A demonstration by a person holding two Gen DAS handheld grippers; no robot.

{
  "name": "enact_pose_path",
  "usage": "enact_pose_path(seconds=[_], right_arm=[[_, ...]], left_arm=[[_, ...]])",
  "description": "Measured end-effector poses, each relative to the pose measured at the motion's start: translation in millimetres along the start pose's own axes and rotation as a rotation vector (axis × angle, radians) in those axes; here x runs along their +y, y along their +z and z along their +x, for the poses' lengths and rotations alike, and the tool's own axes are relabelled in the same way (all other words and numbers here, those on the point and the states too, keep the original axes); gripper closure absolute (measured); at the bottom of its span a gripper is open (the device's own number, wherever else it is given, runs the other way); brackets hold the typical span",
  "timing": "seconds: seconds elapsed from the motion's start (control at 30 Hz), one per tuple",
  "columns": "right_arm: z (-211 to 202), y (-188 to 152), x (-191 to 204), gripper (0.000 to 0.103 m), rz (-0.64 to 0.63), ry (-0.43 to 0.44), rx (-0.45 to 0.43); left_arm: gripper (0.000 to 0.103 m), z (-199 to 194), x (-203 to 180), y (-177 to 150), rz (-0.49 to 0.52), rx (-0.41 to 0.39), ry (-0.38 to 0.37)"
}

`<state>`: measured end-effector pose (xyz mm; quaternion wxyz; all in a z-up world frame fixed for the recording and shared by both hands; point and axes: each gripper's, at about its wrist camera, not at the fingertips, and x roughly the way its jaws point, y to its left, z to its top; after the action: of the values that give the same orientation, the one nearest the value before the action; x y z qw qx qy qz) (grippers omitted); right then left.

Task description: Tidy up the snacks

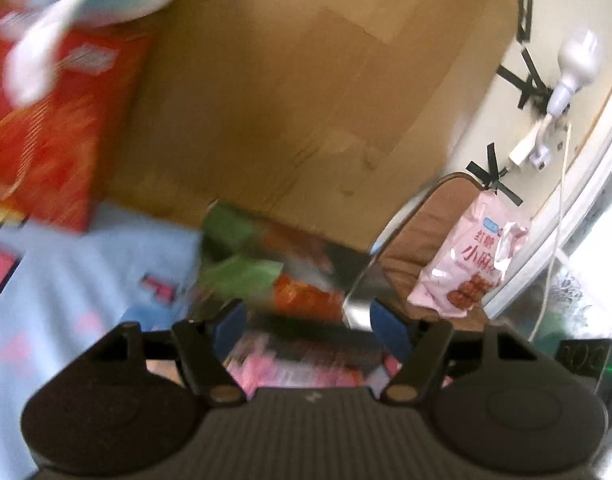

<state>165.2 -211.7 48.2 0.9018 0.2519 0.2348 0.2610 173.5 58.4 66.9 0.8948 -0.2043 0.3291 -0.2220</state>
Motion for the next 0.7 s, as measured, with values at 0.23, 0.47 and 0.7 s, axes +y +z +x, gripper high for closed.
enact_pose_path(seconds=[0.23, 0.47, 0.7], right_arm=[[34.7, -57.3, 30.1, 0.062, -0.149, 0.051, 0.239], [39.2, -71.1, 35.3, 0.057, -0.174, 0.047, 0.308], [3.6, -79.2, 49.1, 0.058, -0.283, 0.057, 0.292]], left_arm=[[0.035, -28.6, 22.5, -49.5, -0.085, 0.045, 0.052], [0.038, -24.7, 15.9, -63.4, -0.069, 0.088, 0.099], [0.038, -43.9, 19.9, -71.4, -0.049, 0.078, 0.118]])
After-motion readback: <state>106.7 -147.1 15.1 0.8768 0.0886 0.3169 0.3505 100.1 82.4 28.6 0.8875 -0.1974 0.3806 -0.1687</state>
